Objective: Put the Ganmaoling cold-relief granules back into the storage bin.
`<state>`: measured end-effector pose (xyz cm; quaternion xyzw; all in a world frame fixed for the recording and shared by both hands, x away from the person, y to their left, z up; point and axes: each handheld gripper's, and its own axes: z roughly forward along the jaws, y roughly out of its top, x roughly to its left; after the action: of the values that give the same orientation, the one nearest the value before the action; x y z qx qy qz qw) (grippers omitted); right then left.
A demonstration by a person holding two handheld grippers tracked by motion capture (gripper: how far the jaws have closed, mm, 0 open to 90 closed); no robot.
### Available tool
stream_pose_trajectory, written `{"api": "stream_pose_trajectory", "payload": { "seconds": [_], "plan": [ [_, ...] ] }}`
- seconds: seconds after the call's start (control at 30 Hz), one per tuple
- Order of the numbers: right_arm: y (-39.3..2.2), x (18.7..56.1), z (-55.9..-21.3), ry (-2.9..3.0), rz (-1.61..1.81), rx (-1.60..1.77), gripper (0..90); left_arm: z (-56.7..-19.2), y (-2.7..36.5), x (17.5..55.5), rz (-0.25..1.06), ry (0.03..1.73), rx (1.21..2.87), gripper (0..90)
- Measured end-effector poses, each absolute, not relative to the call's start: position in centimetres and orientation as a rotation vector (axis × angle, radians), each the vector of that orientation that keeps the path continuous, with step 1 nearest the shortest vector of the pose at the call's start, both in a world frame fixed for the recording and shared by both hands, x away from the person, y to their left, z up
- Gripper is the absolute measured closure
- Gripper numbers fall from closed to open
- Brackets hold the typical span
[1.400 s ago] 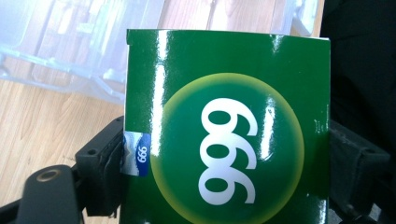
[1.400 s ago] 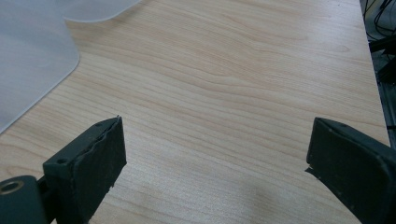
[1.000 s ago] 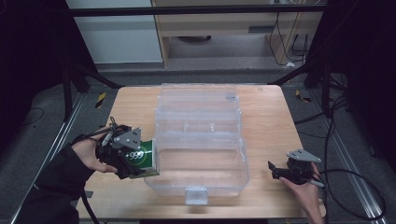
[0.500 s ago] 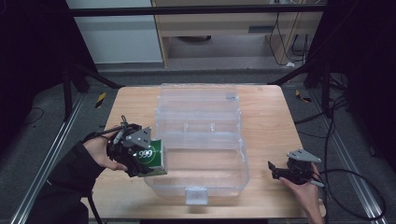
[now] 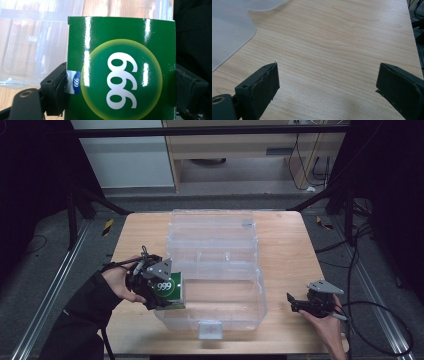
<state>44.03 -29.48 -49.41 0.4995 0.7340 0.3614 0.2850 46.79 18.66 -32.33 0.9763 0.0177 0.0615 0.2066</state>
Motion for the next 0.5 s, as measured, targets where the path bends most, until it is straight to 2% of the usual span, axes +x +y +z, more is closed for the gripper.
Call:
{"api": "stream_pose_trajectory", "payload": {
  "seconds": [0.5],
  "plan": [
    [-29.4, 44.0, -49.5, 1.973, 0.961, 1.333, 4.9, -34.3, 18.4, 47.0, 0.133, 0.042, 2.73, 14.9]
  ]
}}
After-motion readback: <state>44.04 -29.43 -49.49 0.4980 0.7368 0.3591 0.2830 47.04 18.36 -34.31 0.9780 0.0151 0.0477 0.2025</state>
